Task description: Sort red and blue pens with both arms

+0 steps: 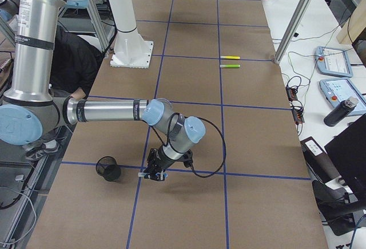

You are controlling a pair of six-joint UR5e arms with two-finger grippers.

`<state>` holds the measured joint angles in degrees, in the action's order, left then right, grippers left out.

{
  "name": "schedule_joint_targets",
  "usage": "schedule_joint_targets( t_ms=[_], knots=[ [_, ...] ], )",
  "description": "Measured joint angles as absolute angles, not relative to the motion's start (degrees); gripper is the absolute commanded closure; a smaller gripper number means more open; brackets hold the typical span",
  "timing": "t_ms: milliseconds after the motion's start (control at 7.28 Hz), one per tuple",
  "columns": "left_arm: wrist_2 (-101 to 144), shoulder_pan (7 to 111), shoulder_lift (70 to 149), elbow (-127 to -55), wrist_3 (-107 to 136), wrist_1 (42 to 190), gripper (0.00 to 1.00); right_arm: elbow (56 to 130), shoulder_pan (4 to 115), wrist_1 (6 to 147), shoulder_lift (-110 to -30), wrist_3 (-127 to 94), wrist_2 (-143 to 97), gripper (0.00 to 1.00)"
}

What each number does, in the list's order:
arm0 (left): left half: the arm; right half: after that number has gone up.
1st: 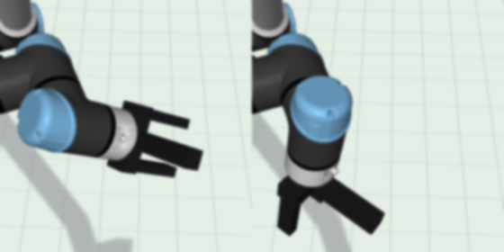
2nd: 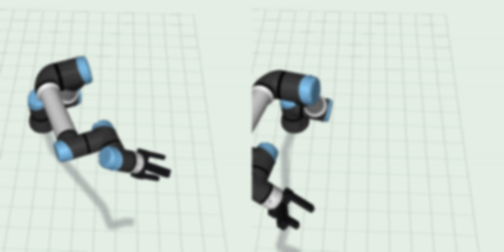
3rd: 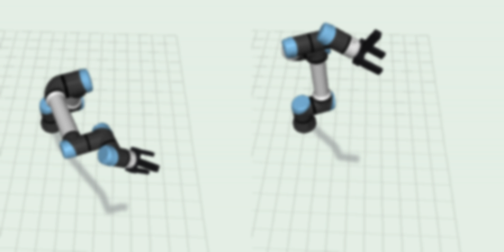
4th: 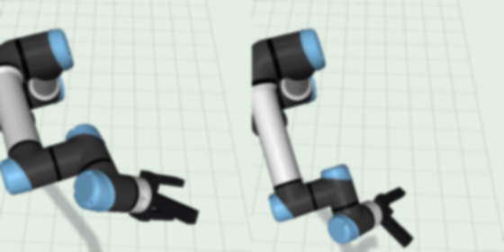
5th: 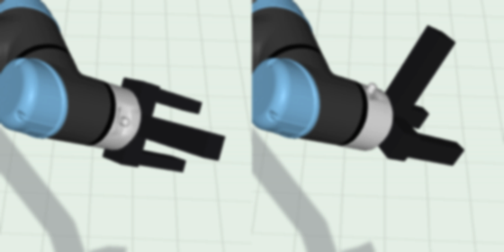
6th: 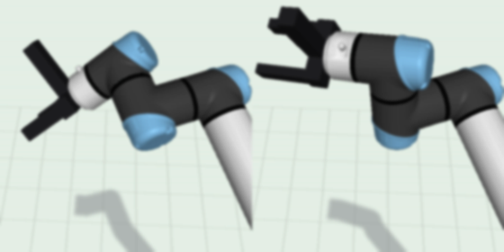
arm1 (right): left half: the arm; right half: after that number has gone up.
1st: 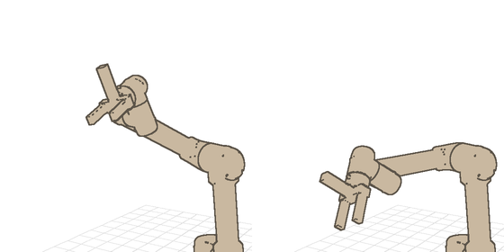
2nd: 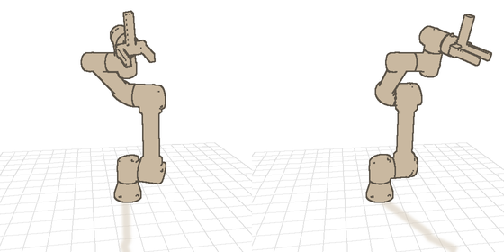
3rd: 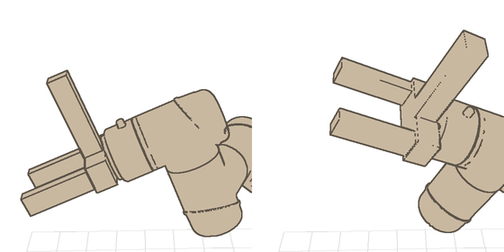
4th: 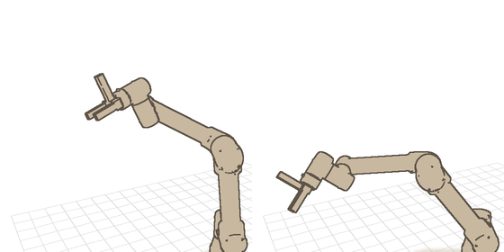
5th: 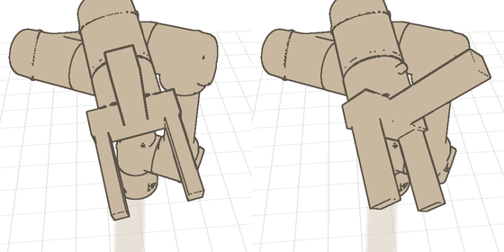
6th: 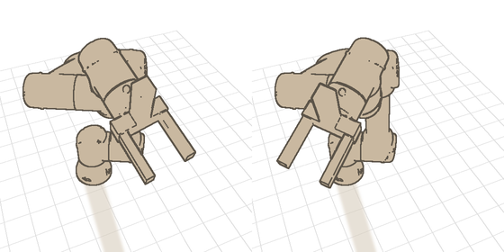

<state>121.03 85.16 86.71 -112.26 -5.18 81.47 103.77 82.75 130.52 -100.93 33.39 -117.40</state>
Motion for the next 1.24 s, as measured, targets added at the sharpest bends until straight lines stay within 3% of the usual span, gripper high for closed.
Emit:
schedule_joint_targets(
  t_ms=[687,1237],
  knots=[
    [121.5,85.0,86.6,-113.2,-5.3,81.8,1.0,105.7,84.7,153.2,-103.6,40.6,-124.1,1.0],
    [121.5,84.9,86.6,-114.5,-5.1,82.0,1.0,106.7,85.1,155.5,-111.1,41.9,-127.2,1.0]
  ],
)
